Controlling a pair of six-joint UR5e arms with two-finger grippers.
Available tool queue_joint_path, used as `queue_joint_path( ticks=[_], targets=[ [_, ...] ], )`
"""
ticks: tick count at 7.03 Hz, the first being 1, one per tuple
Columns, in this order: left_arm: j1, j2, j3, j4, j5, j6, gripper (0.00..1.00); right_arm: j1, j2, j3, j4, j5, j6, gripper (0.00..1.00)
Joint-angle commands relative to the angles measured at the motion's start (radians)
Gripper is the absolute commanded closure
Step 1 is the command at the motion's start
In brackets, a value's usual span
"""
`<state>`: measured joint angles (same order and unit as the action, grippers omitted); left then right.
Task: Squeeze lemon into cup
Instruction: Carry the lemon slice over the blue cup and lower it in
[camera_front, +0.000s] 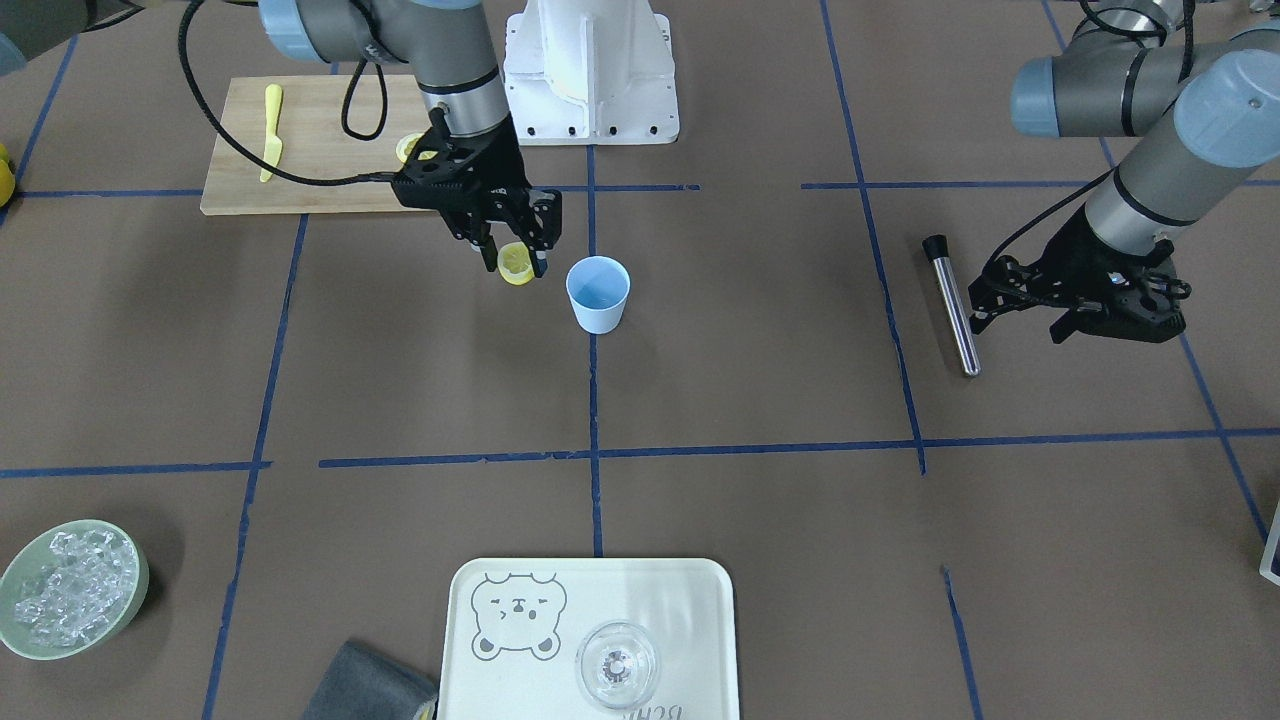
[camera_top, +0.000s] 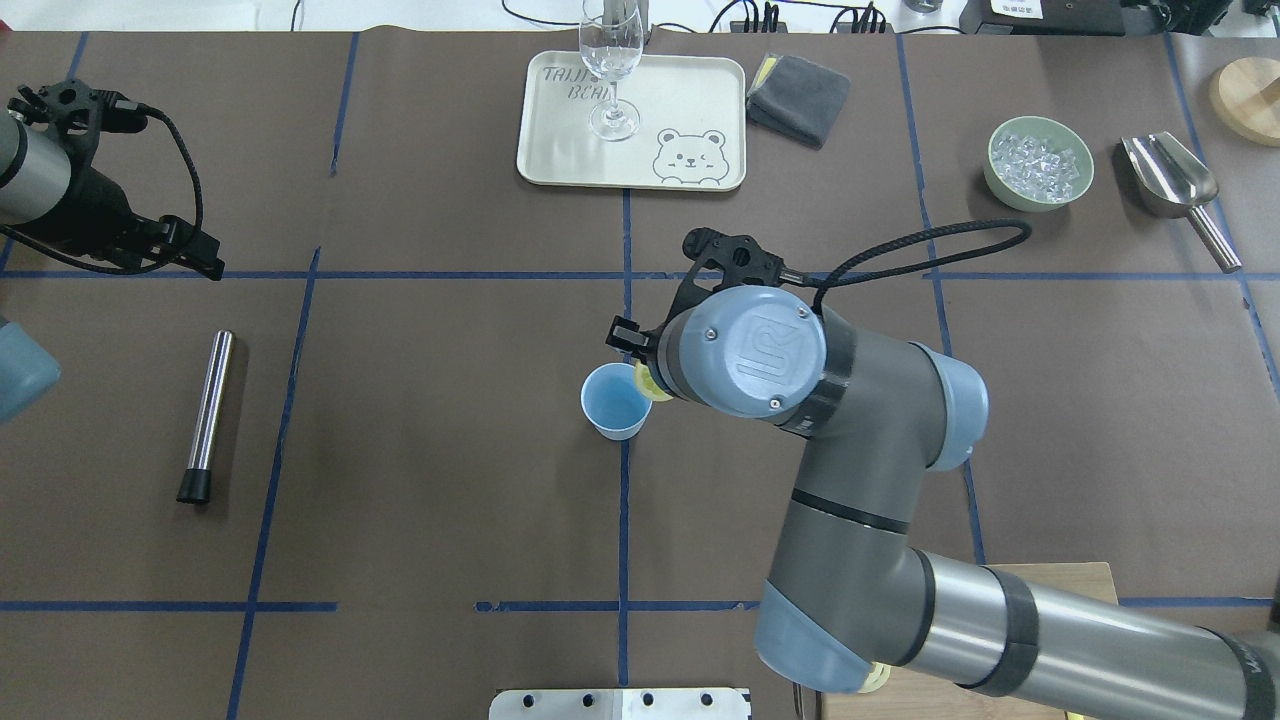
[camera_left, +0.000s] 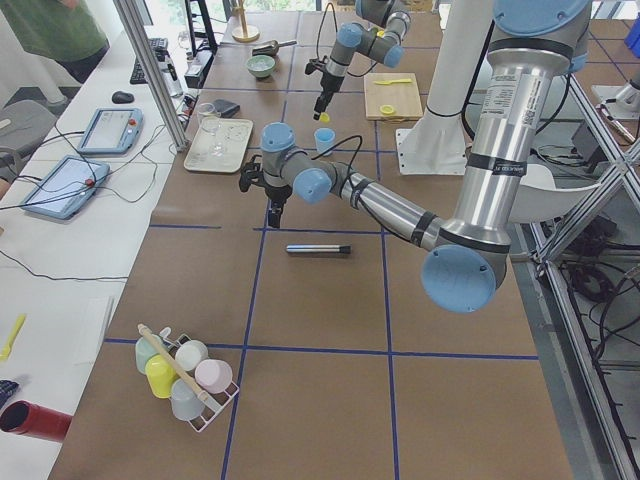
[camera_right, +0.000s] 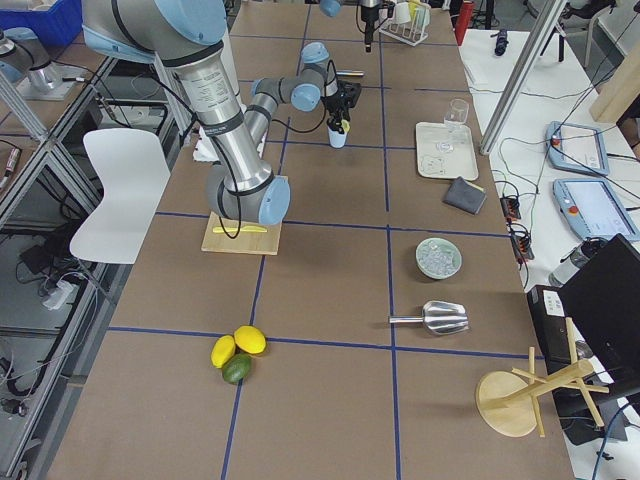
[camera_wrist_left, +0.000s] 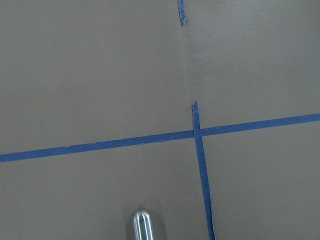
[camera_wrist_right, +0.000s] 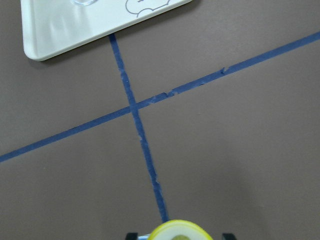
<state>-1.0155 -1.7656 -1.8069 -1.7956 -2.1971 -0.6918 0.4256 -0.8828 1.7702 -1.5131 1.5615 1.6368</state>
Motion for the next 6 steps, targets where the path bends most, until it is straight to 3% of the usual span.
queue_joint_path(
  ticks=[1,6],
  targets=[
    [0.0,0.001,0.0,-0.001,-0.001,0.0,0.0,0.001,0.106,-0.107,-0.019,0.0,0.0,0.38],
    [0.0,0.002,0.003,-0.001,-0.001,0.0,0.0,-0.017,0.099,-0.098,-0.045,0.005,0.0,0.37]
  ],
)
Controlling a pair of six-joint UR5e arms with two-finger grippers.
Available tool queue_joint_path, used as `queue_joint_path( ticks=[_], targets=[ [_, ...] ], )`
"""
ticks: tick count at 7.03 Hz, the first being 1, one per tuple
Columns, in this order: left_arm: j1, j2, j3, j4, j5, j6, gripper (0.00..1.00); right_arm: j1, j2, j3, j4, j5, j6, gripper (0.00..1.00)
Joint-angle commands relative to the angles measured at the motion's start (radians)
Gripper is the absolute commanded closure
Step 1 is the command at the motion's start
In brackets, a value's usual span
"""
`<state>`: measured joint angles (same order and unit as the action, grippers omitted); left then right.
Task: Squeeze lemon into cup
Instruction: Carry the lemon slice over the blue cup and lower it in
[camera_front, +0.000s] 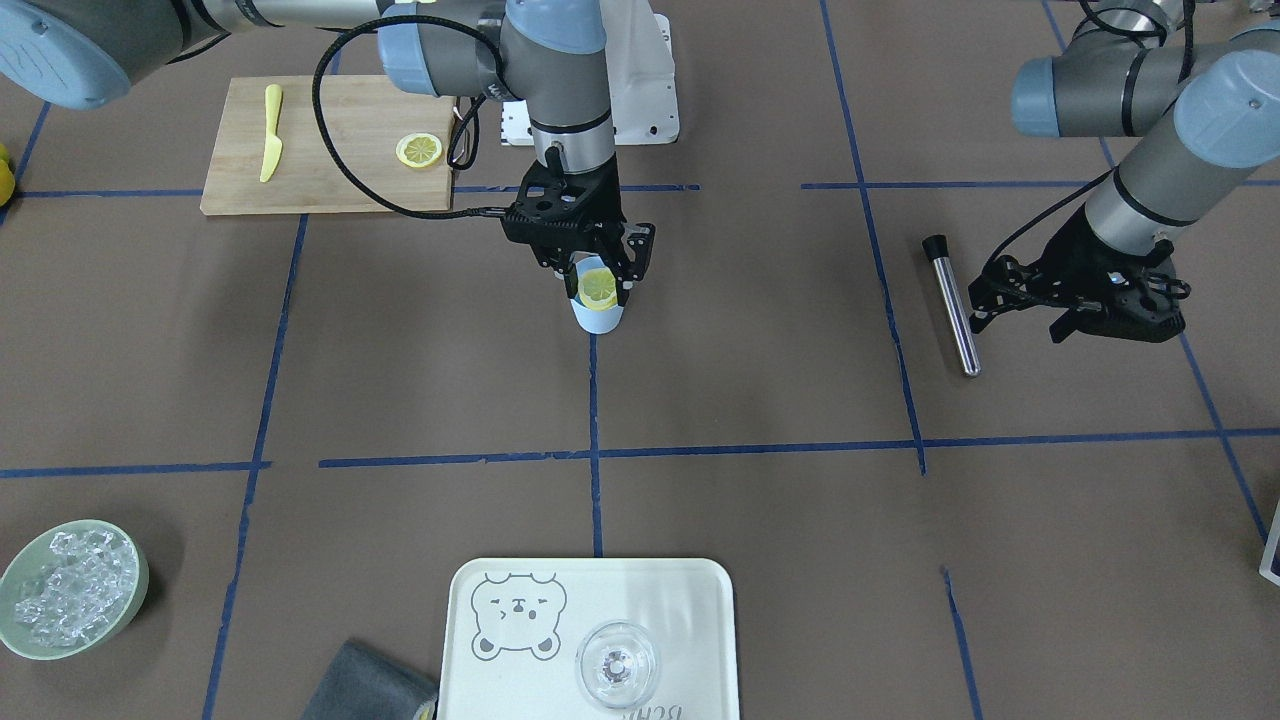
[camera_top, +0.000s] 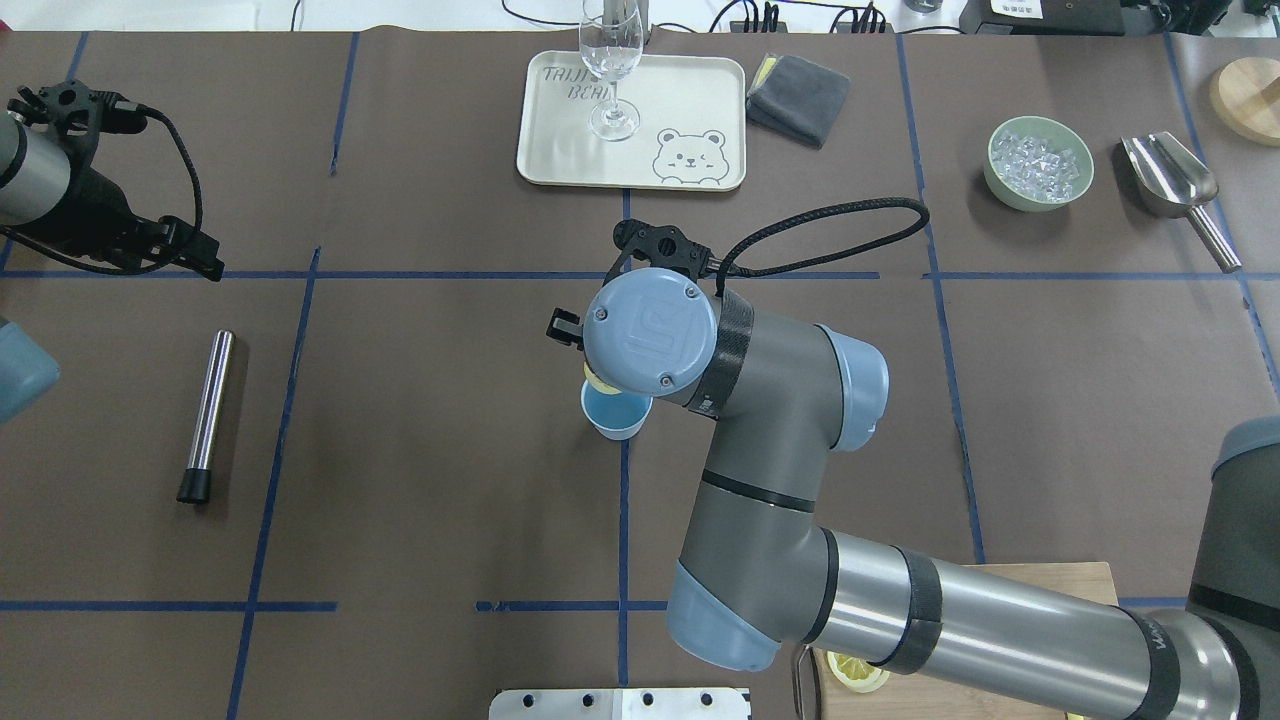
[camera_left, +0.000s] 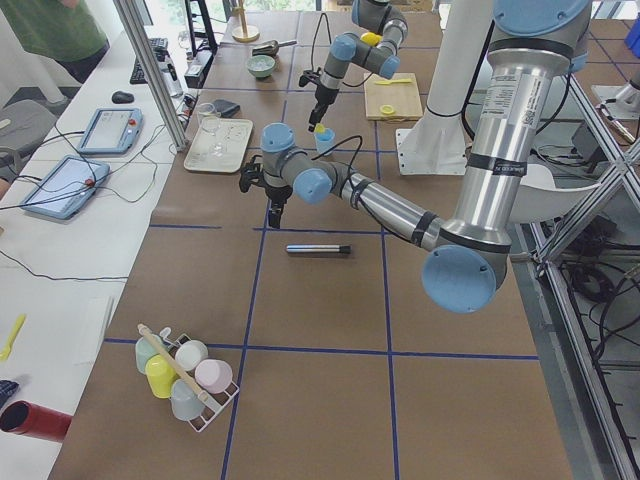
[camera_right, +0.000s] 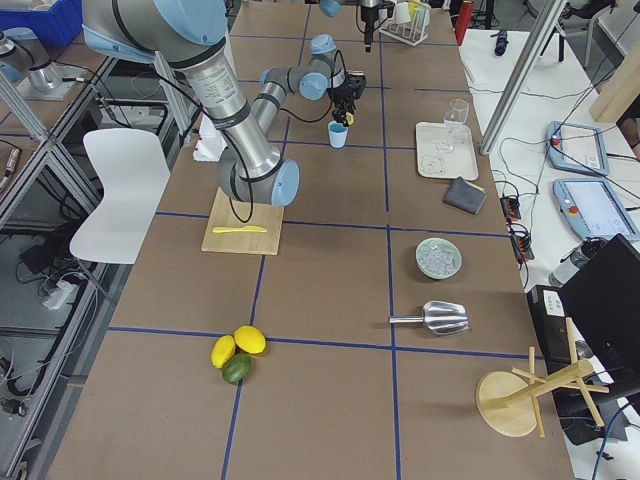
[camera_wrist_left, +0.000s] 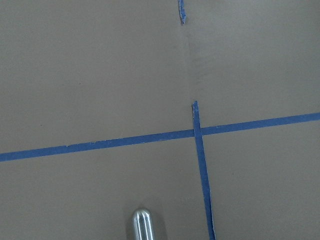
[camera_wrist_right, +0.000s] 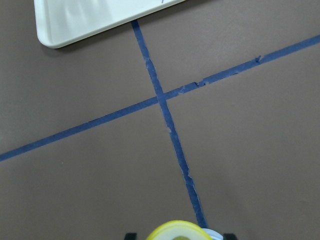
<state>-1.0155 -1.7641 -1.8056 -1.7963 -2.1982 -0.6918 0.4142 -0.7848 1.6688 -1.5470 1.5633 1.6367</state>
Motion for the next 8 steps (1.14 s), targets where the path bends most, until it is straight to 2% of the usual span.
queue_joint_path(
  ticks=[1,4,5,7,8],
  targets=[
    [0.0,0.0,0.003,0.0,0.0,0.0,0.0,-0.014,-0.001,0.002,-0.013,0.001,0.0,0.37],
    [0.0,0.0,0.003,0.0,0.0,0.0,0.0,-0.023,-0.004,0.002,-0.013,0.003,0.002,0.36],
    [0.0,0.0,0.003,0.0,0.0,0.002,0.0,-0.025,-0.005,0.002,-0.013,0.003,0.002,0.33],
    [0.0,0.0,0.003,0.0,0.0,0.002,0.0,-0.025,-0.011,0.002,-0.013,0.003,0.0,0.11],
    [0.0,0.0,0.005,0.0,0.0,0.002,0.0,-0.025,-0.01,0.003,-0.013,0.003,0.0,0.03]
  ],
)
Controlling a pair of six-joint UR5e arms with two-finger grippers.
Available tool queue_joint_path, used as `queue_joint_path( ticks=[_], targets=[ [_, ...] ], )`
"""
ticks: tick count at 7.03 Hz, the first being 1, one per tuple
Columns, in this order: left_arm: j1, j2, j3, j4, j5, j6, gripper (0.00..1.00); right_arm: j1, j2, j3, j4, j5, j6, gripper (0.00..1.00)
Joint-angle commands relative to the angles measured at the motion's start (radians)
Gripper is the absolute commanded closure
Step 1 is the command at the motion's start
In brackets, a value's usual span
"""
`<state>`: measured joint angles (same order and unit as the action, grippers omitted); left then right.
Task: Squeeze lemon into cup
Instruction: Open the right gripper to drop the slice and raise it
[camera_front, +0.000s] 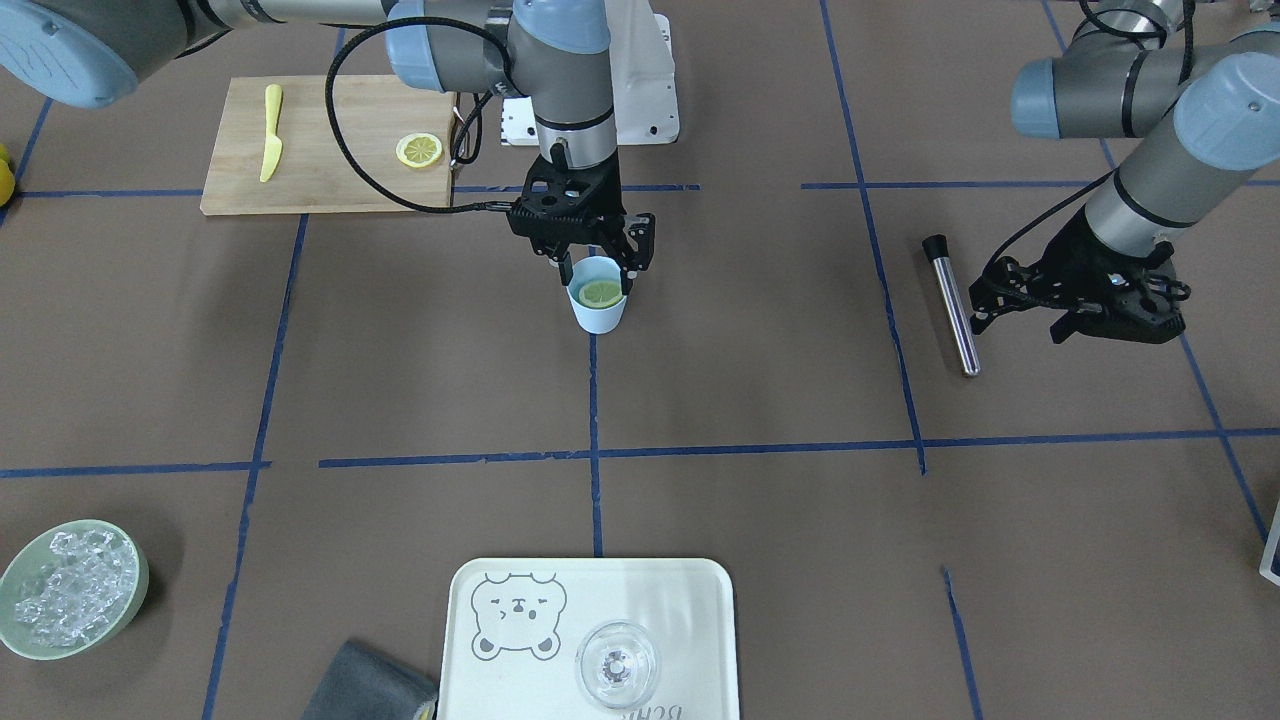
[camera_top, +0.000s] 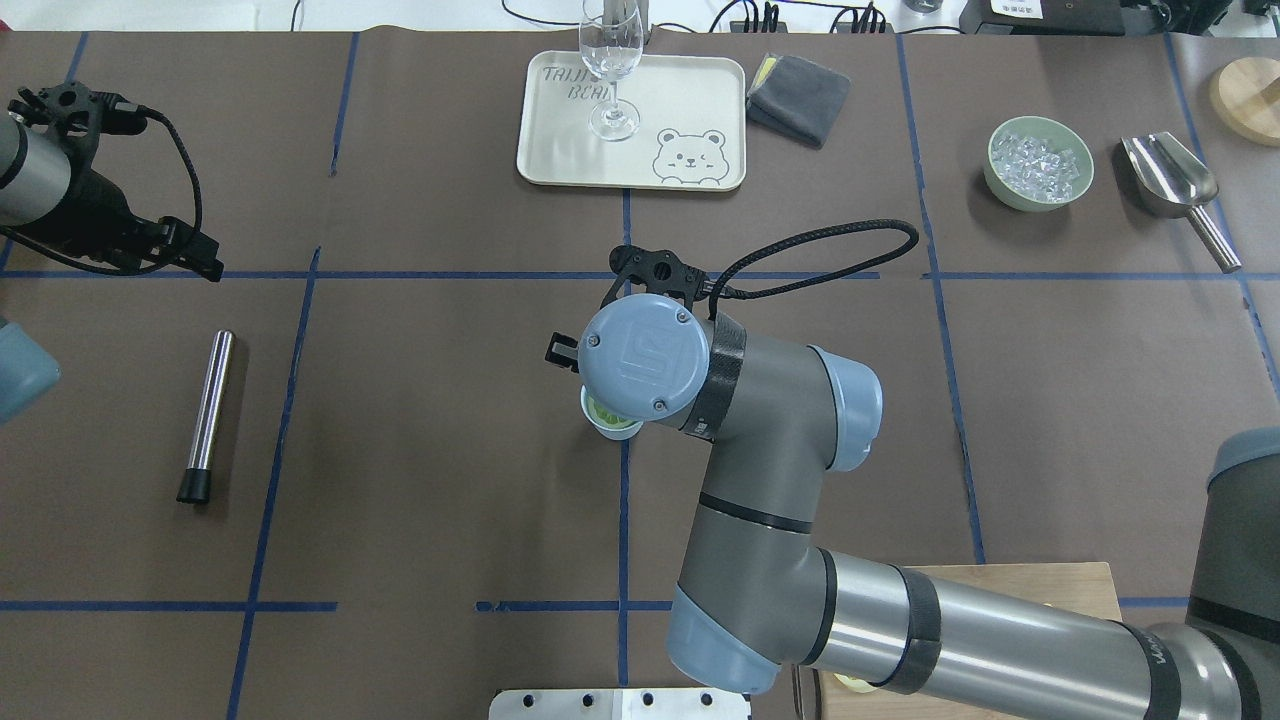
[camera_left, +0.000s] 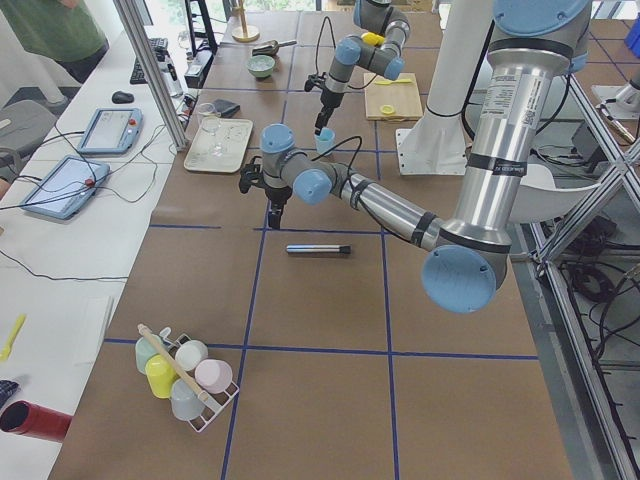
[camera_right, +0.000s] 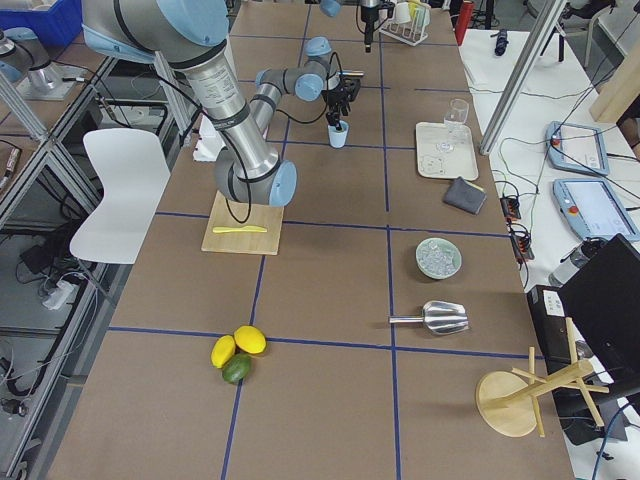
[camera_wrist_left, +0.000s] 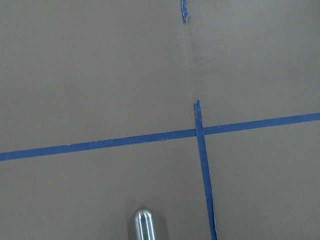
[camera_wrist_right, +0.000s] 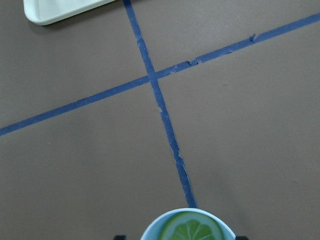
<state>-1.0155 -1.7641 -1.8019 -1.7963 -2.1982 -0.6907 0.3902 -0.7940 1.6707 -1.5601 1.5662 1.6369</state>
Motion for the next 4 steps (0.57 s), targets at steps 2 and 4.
queue_joint_path(
  ticks=[2,4],
  targets=[
    [0.0,0.0,0.0,0.0,0.0,0.0,0.0,0.001,0.001,0.003,0.0,0.0,0.0,0.0],
    [0.014,-0.002,0.024,-0.014,0.002,-0.001,0.0,0.012,-0.001,0.046,-0.088,0.015,-0.046,0.0]
  ],
)
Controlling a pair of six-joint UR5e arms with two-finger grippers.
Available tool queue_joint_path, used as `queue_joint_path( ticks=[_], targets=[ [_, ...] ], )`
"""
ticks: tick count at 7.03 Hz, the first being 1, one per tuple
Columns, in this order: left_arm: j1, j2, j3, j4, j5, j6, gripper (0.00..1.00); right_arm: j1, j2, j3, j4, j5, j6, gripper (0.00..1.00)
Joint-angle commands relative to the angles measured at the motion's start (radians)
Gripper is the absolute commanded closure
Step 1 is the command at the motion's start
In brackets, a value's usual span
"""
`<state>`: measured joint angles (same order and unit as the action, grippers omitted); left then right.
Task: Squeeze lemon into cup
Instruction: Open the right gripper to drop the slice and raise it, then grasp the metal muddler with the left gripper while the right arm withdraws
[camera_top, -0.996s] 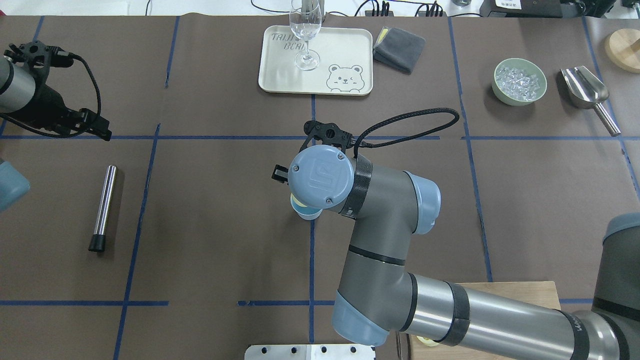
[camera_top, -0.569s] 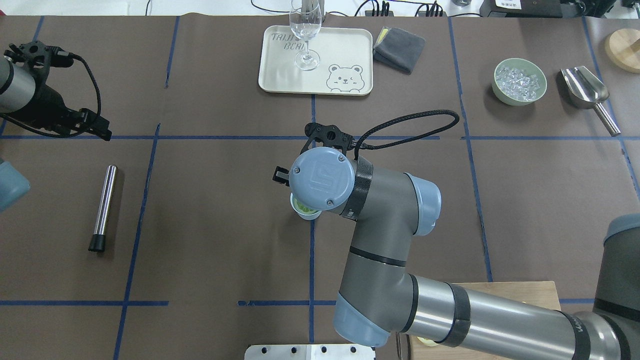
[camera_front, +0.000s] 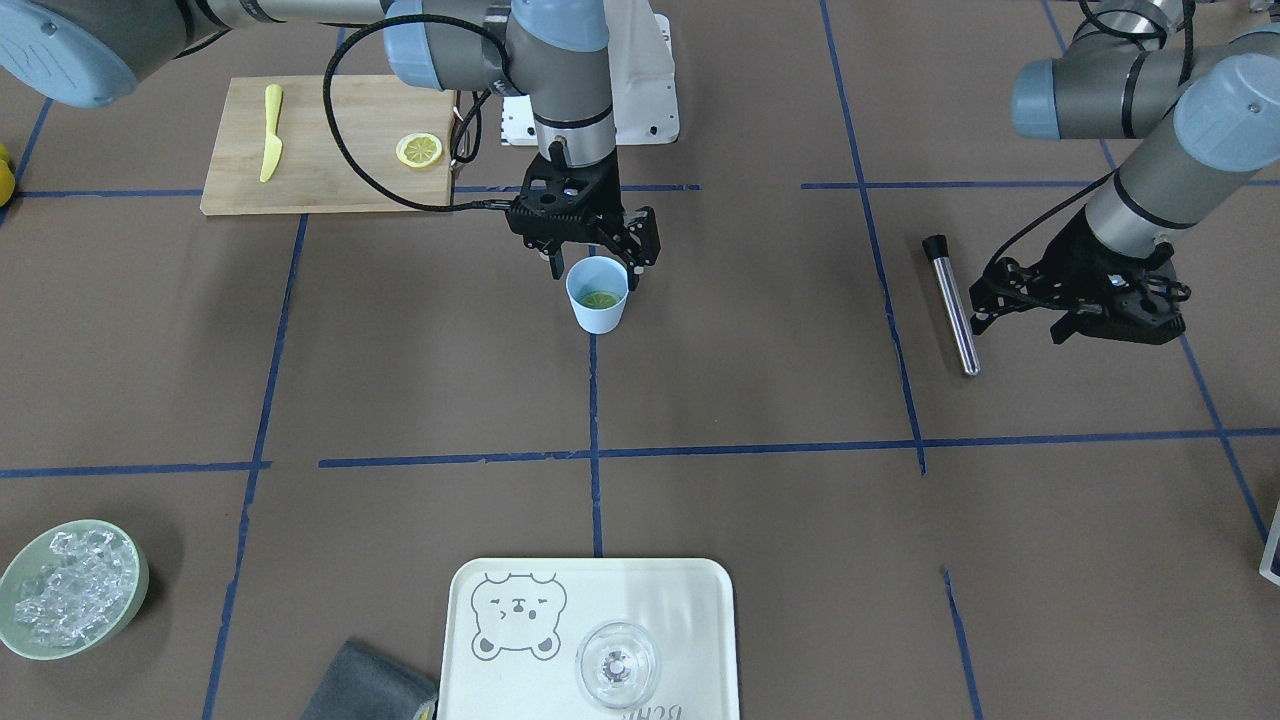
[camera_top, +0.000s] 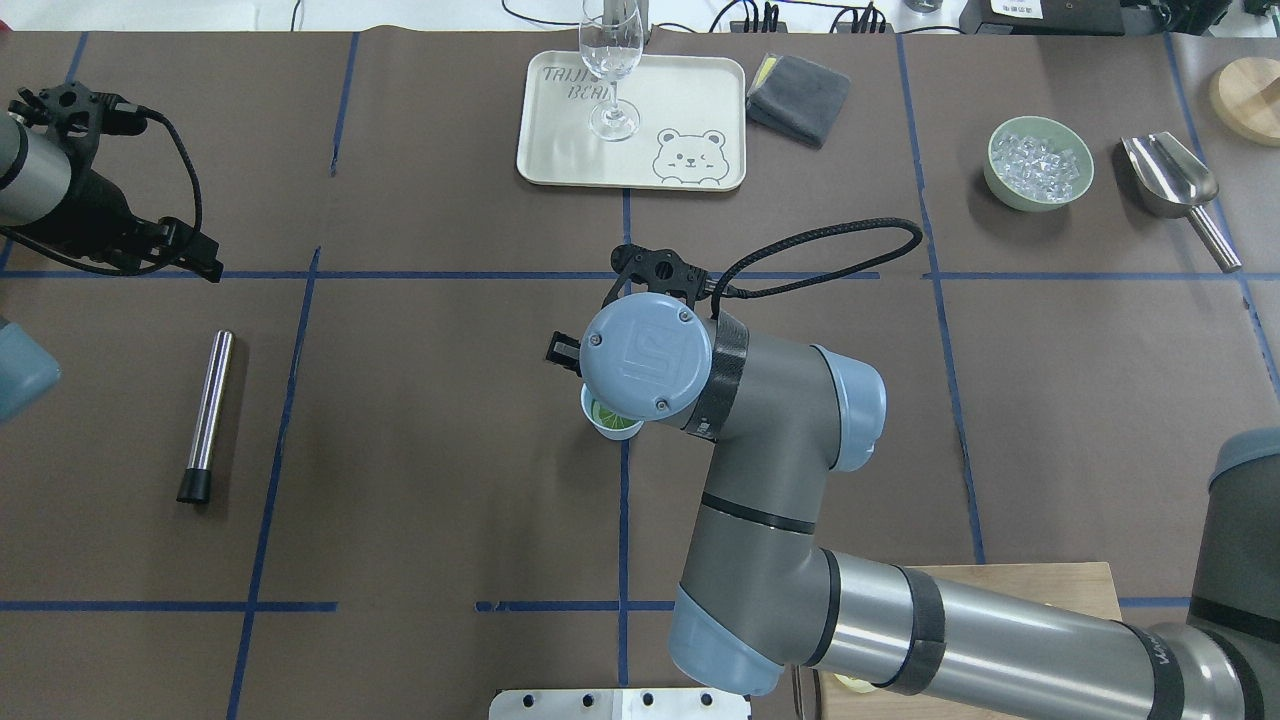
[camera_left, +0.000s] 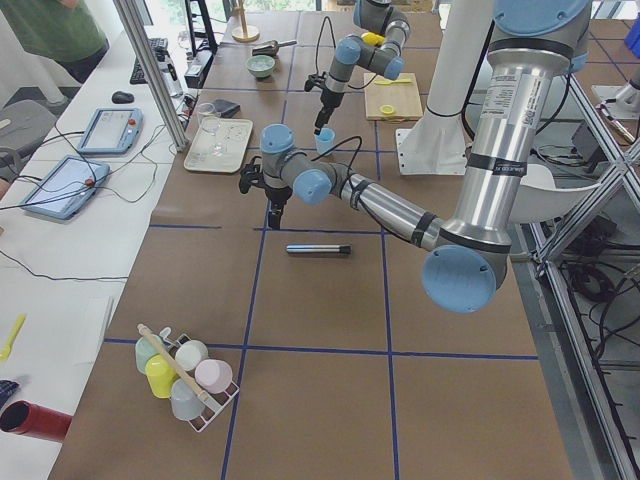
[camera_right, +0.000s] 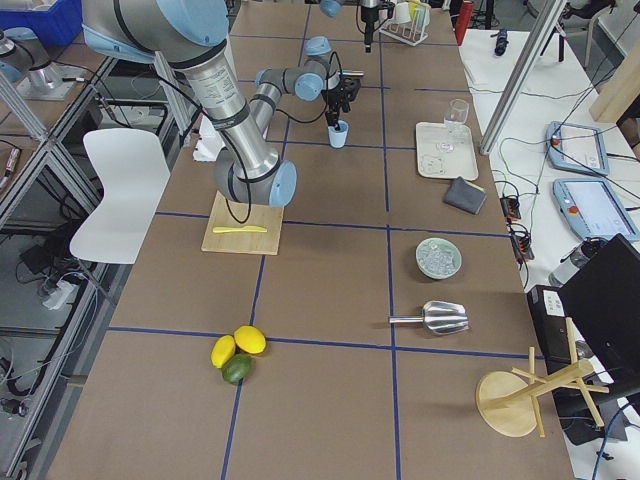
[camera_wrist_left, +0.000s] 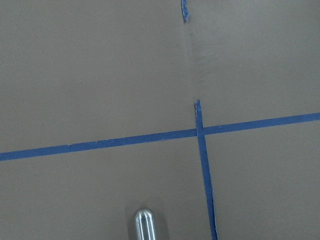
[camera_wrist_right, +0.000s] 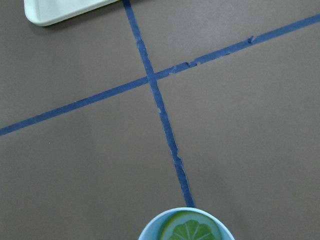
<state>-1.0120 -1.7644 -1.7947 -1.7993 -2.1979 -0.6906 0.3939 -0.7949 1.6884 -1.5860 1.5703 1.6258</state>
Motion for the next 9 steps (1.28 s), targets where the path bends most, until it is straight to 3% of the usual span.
queue_joint_path(
  ticks=[1,3,7,9],
  targets=[
    [0.053,-0.001,0.035,-0.035,0.007,-0.065,0.0,0.04,-0.003,0.072,-0.145,0.043,-0.097,0.0],
    [0.127,-0.001,0.101,-0.112,0.01,-0.17,0.0,0.133,-0.053,0.135,-0.177,0.118,-0.237,0.0],
    [0.135,0.037,0.121,-0.1,0.012,-0.167,0.0,0.343,-0.2,0.237,-0.166,0.279,-0.489,0.0],
    [0.136,0.045,0.13,-0.101,0.012,-0.165,0.0,0.434,-0.222,0.246,-0.167,0.364,-0.582,0.0]
  ],
)
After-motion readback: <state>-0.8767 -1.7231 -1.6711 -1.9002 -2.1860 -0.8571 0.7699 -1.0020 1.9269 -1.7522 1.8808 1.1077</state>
